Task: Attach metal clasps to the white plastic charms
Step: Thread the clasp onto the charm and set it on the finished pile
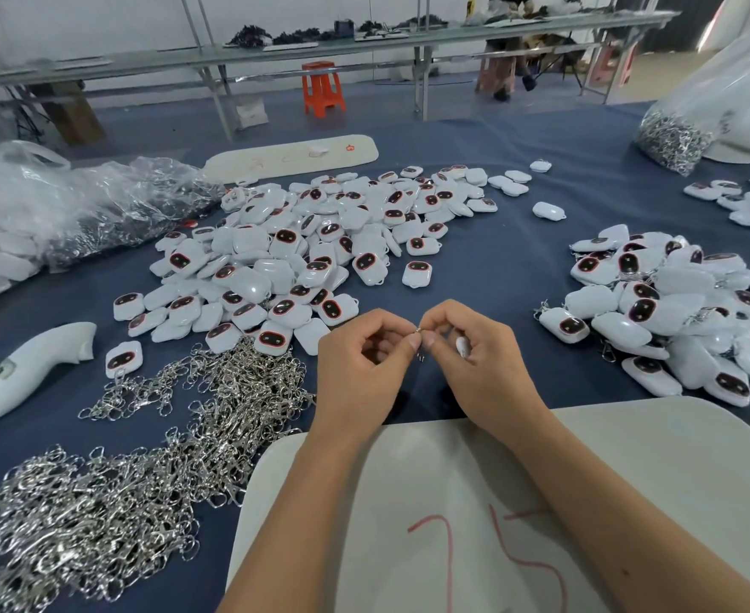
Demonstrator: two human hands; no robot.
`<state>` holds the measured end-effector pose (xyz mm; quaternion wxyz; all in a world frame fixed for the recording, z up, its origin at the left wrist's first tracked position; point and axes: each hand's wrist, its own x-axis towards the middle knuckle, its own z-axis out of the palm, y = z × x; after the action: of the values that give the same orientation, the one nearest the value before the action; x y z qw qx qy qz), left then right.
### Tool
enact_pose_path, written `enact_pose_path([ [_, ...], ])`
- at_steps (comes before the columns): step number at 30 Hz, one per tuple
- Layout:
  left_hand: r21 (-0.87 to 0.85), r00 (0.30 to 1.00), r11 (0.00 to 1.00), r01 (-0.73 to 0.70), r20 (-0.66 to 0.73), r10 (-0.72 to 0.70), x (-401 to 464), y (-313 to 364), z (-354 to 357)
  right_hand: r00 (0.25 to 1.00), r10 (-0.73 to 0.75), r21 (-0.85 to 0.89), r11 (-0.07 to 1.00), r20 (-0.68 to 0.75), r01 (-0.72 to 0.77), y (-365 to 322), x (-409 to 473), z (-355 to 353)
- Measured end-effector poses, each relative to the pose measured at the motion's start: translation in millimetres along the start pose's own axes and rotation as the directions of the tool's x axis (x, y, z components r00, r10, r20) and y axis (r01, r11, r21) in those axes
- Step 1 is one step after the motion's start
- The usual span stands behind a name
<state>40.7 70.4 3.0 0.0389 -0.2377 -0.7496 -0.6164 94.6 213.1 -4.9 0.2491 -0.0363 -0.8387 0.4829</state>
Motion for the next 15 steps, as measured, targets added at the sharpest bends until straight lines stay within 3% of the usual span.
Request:
enact_pose_path([
  [8,-0.136,0.996,0.989,0.053,0.079,-0.043,3.0,-2.7,-2.7,0.999,-0.001,0.095,0.995,0.041,-0.003,2.8,0.1,-1.3],
  [15,-0.109,0.993,0.994,0.008,0.119,0.005,2.2,-6.7,-3.0,0.996,0.019,0.123,0.992,0.085,-0.029,5.5,1.6,-1.2],
])
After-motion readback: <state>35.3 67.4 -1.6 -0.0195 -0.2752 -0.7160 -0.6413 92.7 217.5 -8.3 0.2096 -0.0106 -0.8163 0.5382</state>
